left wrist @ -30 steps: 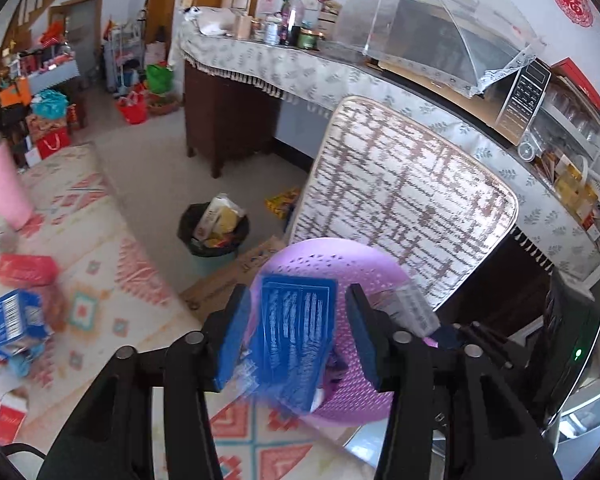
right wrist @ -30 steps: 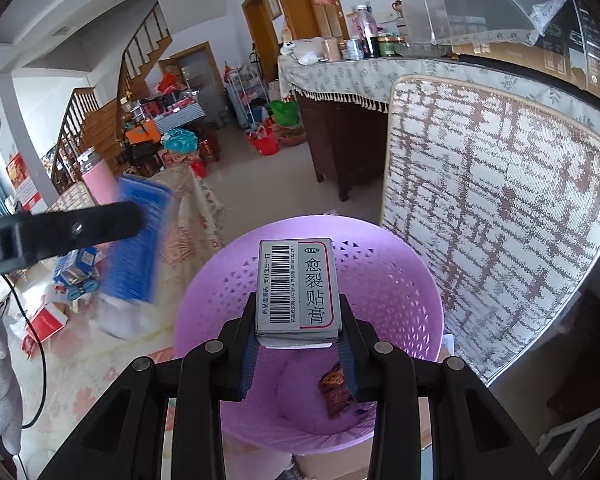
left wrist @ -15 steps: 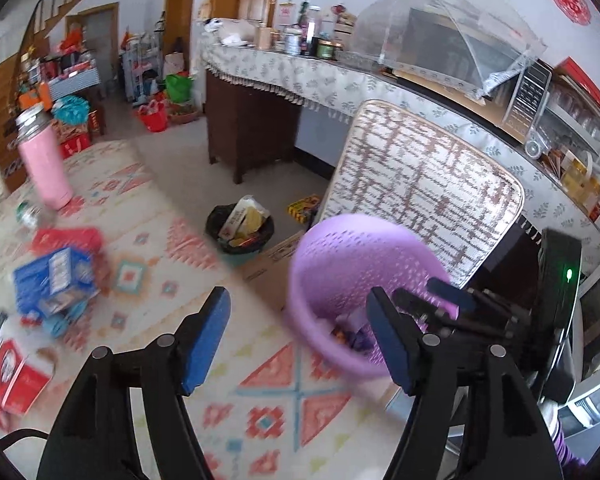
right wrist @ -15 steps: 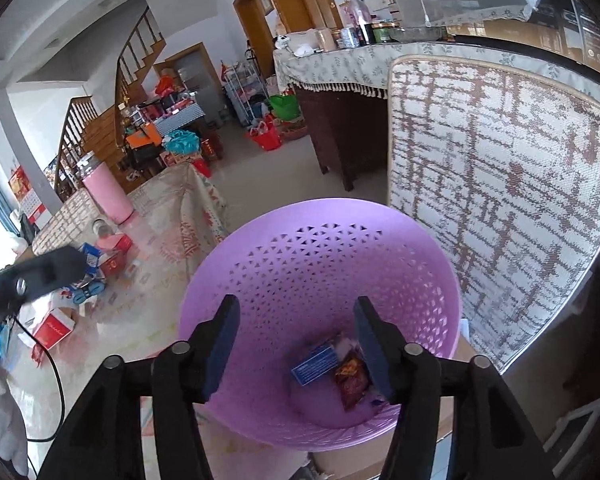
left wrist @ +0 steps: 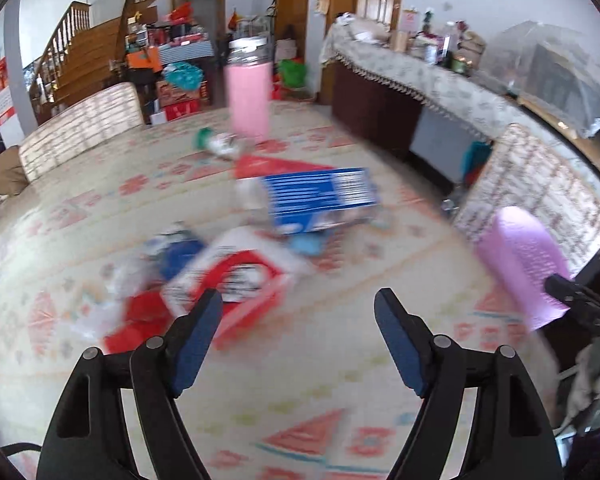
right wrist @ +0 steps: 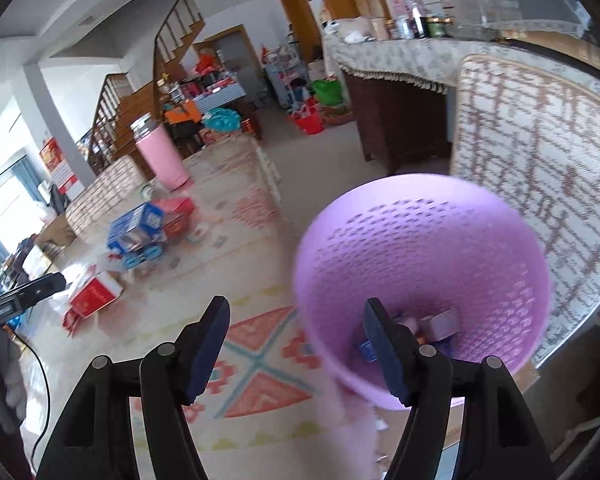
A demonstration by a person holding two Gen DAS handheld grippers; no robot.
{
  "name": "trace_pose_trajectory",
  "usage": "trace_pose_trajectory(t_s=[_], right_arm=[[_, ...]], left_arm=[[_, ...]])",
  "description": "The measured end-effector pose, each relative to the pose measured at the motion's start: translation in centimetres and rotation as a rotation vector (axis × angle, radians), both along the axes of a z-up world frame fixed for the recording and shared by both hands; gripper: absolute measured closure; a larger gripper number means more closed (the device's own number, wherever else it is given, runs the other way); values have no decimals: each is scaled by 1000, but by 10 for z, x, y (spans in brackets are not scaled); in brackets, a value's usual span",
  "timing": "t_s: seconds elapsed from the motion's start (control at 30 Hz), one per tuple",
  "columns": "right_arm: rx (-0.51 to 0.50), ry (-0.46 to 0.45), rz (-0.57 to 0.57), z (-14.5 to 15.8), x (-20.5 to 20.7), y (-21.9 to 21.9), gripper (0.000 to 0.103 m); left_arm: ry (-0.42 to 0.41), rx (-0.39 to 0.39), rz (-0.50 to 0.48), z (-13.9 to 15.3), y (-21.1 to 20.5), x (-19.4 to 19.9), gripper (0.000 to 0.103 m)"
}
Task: Collect trash
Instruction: 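Withdraw both open tools from the basket toward the table, then grasp the white-red KFC box with the left tool while the right tool grasps the blue carton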
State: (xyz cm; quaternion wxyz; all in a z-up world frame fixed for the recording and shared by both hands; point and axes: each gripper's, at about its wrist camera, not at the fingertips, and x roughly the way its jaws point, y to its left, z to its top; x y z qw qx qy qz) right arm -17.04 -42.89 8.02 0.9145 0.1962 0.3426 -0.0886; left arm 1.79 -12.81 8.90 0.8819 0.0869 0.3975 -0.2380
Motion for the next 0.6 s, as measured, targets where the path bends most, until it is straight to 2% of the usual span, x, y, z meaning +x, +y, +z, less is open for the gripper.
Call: trace_pose_trajectory(t_s=[0.17, 0.3, 0.43, 0.57, 0.6], right_arm=[[-1, 21, 45, -3, 18, 30, 29], [-3, 35, 77, -5, 28, 48, 29], [-18, 50, 99, -7, 36, 62, 29], [-20, 61, 121, -10, 41, 73, 29], [-20, 63, 126, -10, 42, 75, 29]], left_arm=[[-7, 61, -29, -13, 15, 35, 21], [27, 81, -87, -31, 10, 54, 21], [45, 107, -135, -45, -5, 55, 19], [71, 110, -143, -54, -13, 51, 19], [74, 117, -132, -55, -13, 50, 22]])
